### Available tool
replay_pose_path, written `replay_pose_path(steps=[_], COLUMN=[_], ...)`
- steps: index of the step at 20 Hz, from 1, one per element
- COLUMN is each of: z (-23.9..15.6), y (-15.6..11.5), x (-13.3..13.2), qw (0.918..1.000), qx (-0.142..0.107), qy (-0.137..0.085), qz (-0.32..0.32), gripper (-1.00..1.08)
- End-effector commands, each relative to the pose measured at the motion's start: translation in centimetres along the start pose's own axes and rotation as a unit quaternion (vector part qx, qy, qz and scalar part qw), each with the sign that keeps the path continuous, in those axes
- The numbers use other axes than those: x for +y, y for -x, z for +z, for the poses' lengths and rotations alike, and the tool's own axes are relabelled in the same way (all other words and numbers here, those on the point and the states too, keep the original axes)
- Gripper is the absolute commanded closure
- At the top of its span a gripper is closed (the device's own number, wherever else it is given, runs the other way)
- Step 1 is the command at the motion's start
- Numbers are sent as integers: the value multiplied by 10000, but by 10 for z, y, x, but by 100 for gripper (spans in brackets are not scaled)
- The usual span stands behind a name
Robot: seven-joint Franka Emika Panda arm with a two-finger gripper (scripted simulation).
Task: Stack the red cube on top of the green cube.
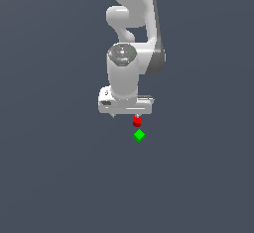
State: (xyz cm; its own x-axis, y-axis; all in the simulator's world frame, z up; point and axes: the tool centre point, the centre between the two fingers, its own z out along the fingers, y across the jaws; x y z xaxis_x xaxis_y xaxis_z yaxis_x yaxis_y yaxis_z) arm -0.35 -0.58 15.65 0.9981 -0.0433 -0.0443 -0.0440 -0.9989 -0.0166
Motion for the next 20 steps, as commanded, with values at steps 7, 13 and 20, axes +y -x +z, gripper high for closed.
replay_pose_path(steps=[7, 13, 20], z=[6, 25, 60], y=[5, 18, 40], x=[-4, -15, -37], qw=[10000, 9997, 9982], qx=[16, 66, 157], qy=[4, 16, 40], qz=[60, 241, 571], gripper=[-92, -92, -92])
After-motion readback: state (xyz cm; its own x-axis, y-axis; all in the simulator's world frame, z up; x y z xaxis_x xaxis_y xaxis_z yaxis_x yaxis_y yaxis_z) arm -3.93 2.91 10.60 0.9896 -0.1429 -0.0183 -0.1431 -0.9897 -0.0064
